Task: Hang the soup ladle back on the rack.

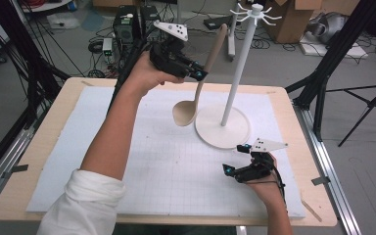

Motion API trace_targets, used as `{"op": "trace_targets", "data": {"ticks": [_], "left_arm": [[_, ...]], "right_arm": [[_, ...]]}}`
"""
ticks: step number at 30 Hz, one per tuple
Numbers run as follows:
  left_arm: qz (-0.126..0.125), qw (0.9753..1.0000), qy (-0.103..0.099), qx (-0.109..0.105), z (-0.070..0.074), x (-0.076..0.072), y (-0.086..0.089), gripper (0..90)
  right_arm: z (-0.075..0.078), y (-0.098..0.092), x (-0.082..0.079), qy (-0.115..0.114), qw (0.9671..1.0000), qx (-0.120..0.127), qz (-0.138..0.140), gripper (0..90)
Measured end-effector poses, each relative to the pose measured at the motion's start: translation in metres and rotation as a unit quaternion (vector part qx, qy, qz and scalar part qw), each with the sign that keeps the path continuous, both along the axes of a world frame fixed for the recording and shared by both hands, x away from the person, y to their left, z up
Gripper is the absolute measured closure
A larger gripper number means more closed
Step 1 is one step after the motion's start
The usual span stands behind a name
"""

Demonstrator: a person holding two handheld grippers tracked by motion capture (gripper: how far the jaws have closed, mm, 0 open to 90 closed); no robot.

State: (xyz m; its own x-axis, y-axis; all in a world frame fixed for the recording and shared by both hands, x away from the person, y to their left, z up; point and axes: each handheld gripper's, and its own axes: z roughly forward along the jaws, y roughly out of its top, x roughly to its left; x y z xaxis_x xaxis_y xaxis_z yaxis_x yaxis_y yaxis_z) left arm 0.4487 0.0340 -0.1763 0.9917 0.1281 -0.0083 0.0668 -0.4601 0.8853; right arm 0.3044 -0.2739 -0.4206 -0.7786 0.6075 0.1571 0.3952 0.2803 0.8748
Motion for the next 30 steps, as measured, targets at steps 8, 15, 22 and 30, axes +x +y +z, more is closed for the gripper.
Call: {"op": "trace_targets", "data": {"ticks": [8,15,22,30], "left_arm": [[0.008,0.9999,-0.004,0.005,0.007,0.011,-0.011,76.3],[0.014,0.9998,-0.003,0.013,0.009,0.017,-0.02,76.3],[0.017,0.9997,-0.002,0.016,0.008,0.02,-0.024,76.2],[0.02,0.9995,-0.001,0.026,0.008,0.022,-0.027,76.2]], "right_arm": [[-0.003,0.0,-0.009,0.002,0.9999,-0.01,0.003,0.3],[-0.004,-0.003,-0.014,0.003,0.9999,-0.01,-0.001,0.3],[-0.004,-0.004,-0.017,0.004,0.9999,-0.011,-0.001,0.4],[-0.004,-0.003,-0.017,0.003,0.9999,-0.012,-0.001,0.3]]}}
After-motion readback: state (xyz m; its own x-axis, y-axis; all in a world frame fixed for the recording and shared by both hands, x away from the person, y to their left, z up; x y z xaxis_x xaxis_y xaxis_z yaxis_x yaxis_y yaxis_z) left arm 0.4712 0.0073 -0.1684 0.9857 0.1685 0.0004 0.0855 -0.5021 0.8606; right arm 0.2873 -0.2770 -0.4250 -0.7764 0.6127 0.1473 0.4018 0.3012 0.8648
